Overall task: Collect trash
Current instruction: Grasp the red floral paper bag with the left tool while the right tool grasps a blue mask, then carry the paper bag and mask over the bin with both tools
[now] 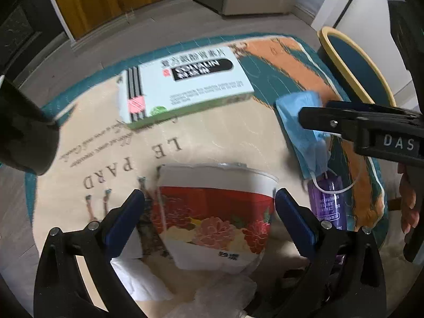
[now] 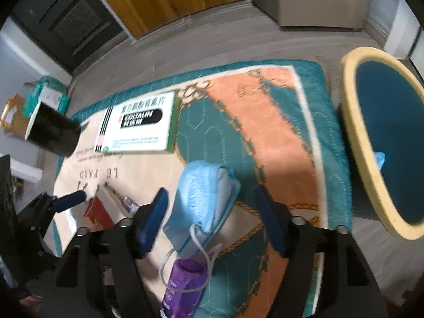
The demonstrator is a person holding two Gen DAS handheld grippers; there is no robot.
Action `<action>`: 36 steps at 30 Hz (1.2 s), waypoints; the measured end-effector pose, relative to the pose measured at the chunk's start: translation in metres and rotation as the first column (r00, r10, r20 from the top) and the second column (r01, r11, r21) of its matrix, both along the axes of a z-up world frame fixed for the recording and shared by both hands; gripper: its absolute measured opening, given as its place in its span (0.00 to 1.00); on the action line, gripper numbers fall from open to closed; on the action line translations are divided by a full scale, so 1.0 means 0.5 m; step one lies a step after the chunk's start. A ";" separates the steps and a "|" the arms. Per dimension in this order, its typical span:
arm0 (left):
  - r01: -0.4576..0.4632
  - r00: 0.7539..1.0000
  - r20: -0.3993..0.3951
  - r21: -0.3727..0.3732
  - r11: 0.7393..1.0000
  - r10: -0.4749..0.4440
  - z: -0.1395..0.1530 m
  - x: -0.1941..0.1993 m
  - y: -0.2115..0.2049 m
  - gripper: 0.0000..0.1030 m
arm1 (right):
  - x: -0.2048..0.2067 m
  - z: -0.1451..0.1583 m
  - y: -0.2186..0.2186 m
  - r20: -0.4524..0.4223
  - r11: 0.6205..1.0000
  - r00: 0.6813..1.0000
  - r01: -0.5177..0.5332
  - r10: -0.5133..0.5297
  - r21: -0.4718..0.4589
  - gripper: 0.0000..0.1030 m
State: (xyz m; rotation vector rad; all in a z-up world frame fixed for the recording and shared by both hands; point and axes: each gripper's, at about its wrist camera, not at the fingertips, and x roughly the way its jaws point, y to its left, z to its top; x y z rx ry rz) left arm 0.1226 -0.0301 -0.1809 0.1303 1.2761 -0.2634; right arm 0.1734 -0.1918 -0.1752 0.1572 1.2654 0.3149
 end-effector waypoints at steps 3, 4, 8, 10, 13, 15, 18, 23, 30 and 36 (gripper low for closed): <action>0.031 1.000 -0.005 0.017 0.999 -0.031 -0.009 -0.003 -0.017 0.94 | 0.002 -0.008 0.010 -0.015 1.000 1.000 -0.024 0.024 -0.013 0.39; 0.039 0.999 -0.001 0.031 0.999 -0.039 -0.011 -0.004 -0.021 0.94 | 0.001 -0.010 0.012 -0.018 0.999 0.999 -0.032 0.031 -0.014 0.36; 0.048 0.999 0.000 0.050 0.998 -0.048 -0.009 -0.005 -0.026 0.93 | 0.002 -0.001 0.016 -0.007 0.999 0.999 -0.047 0.047 0.000 0.26; 0.043 0.999 -0.002 0.045 0.998 -0.043 -0.005 -0.002 -0.027 0.92 | 0.003 0.010 0.017 0.005 0.999 0.999 -0.050 0.050 0.013 0.24; 0.026 0.999 0.019 0.036 0.999 -0.027 0.013 0.003 -0.024 0.92 | 0.004 0.032 0.008 0.031 0.998 0.998 -0.050 0.049 0.029 0.22; 0.010 0.999 0.039 0.025 1.000 -0.011 0.030 0.009 -0.024 0.92 | 0.005 0.045 0.002 0.047 0.998 0.998 -0.045 0.043 0.038 0.22; -0.005 0.997 0.082 0.010 1.000 0.004 0.059 0.013 -0.026 0.92 | 0.005 0.072 -0.012 0.076 0.998 0.997 -0.034 0.030 0.053 0.22; -0.003 0.985 0.170 -0.004 1.000 0.004 0.118 0.020 -0.036 0.92 | 0.004 0.119 -0.052 0.124 0.997 0.992 0.001 -0.011 0.080 0.22; 0.009 0.971 0.239 -0.020 1.000 -0.004 0.170 0.031 -0.054 0.92 | 0.008 0.186 -0.111 0.186 0.992 0.980 0.057 -0.078 0.114 0.22; -0.018 0.962 0.270 -0.068 0.998 0.035 0.198 0.036 -0.070 0.92 | 0.000 0.244 -0.165 0.249 0.983 0.961 0.078 -0.119 0.168 0.22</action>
